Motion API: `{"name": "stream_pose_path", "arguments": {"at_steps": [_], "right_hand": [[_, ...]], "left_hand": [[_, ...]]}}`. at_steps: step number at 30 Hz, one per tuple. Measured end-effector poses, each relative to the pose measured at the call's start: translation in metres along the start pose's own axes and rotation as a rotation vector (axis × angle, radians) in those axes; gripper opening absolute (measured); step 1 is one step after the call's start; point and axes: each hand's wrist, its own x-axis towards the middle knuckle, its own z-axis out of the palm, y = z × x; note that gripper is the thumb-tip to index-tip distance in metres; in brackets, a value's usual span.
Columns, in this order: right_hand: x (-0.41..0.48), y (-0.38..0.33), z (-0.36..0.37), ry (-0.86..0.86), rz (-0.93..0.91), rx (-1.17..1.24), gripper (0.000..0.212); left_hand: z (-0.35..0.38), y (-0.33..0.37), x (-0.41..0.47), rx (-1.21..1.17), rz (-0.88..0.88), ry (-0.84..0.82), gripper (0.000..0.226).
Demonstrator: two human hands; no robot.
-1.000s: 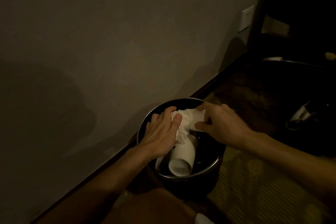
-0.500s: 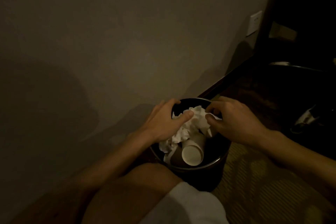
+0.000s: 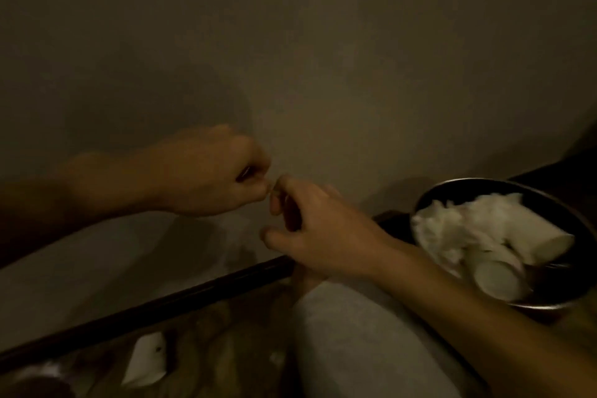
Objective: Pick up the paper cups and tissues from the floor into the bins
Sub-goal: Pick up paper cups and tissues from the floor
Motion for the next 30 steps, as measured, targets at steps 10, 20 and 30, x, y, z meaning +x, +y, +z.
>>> {"name": "stream_pose_path", "arguments": {"at_steps": [10, 20, 30], "right_hand": [[0.08, -0.068, 0.257, -0.667, -0.054, -0.253, 0.026], [0.105, 0.021, 0.434, -0.798, 0.308, -0.34, 0.038], [0.088, 0.059, 0.506, -0.65, 0.602, -0.119, 0.072]], "left_hand": [[0.193, -0.123, -0.259, -0.323, -0.599, -0.257, 0.028], [0.403, -0.135, -0.328, -0.878, -1.001, 0.053, 0.01], [0.484, -0.126, -0.319, -1.244, -1.32, 0.233, 0.038]]}}
